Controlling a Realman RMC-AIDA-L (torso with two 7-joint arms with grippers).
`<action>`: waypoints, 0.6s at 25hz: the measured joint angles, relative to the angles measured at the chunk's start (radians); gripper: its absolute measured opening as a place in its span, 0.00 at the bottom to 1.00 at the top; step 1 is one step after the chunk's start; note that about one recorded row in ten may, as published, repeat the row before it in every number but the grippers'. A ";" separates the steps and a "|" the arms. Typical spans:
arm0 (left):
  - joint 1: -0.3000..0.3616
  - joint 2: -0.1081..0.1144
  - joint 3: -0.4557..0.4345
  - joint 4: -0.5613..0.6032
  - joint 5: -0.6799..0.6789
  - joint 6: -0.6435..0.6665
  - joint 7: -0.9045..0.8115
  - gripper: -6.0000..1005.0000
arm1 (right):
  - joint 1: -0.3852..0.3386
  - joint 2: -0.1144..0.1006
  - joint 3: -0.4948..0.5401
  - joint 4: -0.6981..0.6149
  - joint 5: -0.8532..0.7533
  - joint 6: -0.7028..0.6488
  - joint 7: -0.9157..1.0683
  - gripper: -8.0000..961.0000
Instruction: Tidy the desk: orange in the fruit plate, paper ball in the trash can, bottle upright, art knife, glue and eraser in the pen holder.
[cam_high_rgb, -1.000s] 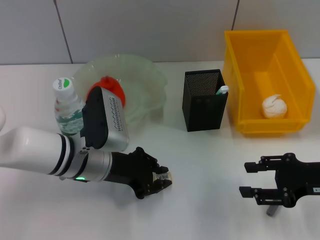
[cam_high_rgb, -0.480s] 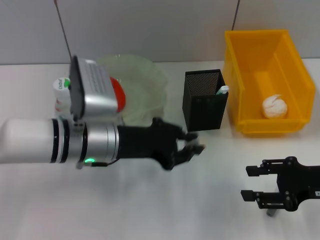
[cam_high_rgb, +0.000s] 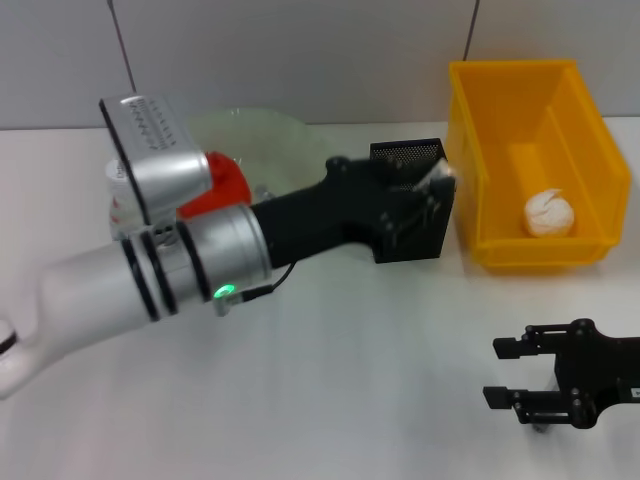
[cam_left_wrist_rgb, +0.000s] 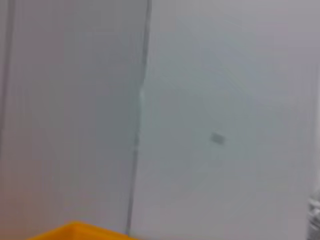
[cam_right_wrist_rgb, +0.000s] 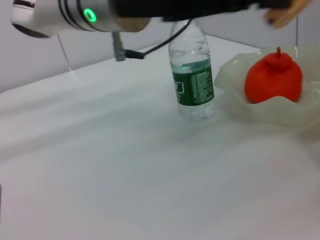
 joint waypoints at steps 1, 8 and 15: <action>-0.013 0.000 0.025 -0.017 -0.057 -0.014 0.030 0.28 | 0.000 0.001 -0.001 0.000 0.000 0.000 0.000 0.66; -0.065 0.000 0.160 -0.029 -0.342 -0.161 0.188 0.28 | 0.000 0.005 -0.002 -0.008 -0.001 0.000 0.002 0.66; -0.086 0.000 0.199 -0.026 -0.457 -0.224 0.234 0.29 | 0.013 0.006 -0.002 -0.009 -0.001 0.000 0.004 0.66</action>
